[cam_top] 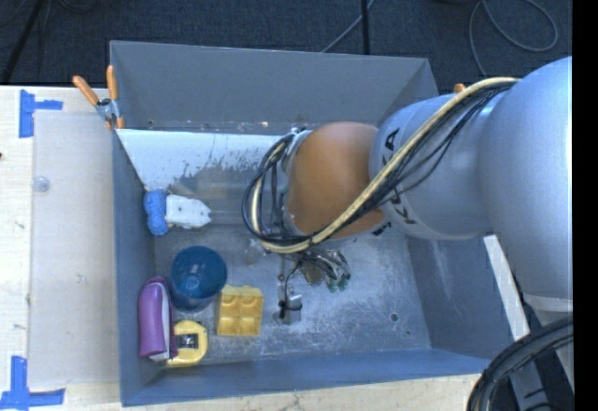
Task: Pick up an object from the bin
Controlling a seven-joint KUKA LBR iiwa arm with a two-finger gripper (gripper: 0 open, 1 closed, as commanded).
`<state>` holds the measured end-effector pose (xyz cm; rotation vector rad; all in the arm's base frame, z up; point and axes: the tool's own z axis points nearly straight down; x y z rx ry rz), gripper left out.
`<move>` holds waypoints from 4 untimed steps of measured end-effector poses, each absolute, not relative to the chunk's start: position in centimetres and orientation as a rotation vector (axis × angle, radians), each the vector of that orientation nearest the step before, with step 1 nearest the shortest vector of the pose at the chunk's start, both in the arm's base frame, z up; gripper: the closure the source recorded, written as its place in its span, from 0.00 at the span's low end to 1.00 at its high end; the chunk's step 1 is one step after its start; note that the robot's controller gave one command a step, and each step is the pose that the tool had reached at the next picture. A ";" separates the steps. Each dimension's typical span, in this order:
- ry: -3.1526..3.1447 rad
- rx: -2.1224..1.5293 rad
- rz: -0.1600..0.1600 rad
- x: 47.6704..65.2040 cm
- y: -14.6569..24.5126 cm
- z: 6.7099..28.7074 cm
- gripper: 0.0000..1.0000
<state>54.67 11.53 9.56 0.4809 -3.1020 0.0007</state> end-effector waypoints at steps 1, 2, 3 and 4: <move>-3.026 0.813 -0.004 52.6 14.6 7.7 0.00; -3.013 0.858 -0.003 52.3 15.3 7.4 0.00; -2.974 0.992 -0.006 53.9 15.3 7.7 0.00; -2.970 0.998 -0.005 53.7 15.1 7.4 0.00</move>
Offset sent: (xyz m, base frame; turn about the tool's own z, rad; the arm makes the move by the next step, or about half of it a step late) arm 0.0020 0.0623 -0.0256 -0.3873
